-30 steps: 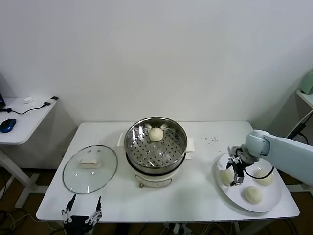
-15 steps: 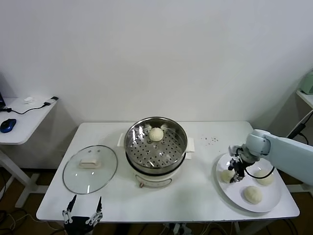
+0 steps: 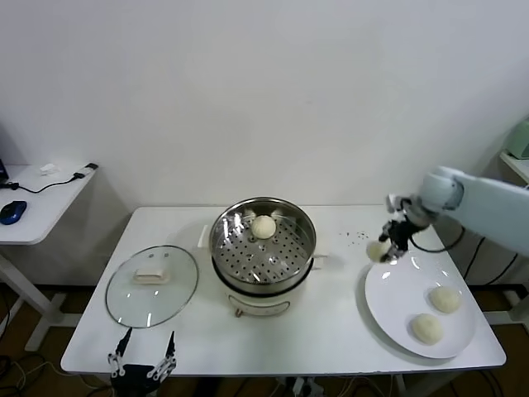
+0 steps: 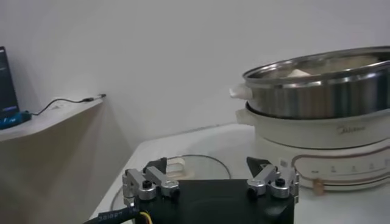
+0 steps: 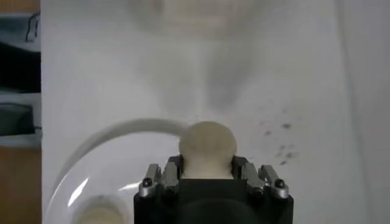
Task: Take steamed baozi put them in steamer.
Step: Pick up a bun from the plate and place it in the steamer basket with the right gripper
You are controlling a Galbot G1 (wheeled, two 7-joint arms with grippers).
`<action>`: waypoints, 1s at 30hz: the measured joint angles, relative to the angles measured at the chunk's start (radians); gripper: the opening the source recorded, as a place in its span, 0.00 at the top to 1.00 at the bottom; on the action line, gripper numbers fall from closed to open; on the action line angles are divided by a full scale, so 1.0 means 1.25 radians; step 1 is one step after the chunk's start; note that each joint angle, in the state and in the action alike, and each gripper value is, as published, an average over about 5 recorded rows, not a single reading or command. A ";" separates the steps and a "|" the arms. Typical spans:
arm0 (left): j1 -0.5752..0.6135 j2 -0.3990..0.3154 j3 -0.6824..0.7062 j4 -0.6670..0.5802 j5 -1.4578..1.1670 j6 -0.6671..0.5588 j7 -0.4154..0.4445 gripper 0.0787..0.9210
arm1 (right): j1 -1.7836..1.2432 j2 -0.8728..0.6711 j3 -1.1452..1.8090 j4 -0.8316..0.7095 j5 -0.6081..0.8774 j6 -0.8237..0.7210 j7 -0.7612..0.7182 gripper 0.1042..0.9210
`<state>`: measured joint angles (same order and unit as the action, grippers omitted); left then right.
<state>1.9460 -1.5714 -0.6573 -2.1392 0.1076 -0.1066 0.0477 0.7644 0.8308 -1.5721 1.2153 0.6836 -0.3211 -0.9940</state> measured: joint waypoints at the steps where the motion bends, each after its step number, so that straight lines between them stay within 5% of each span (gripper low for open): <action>1: 0.000 0.001 0.003 0.000 0.001 0.000 0.000 0.12 | 0.015 0.017 -0.006 0.001 0.022 -0.005 0.004 0.46; 13: 0.009 0.025 0.027 -0.004 -0.002 -0.007 -0.003 0.12 | 0.069 0.233 -0.019 0.005 0.188 -0.084 0.082 0.46; 30: 0.017 0.042 0.008 -0.007 -0.036 -0.009 -0.008 0.12 | -0.062 0.450 -0.015 -0.072 0.221 -0.138 0.151 0.45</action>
<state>1.9666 -1.5188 -0.6477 -2.1480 0.0631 -0.1173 0.0381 0.6864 1.3935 -1.5902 1.1249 0.9600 -0.4938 -0.8047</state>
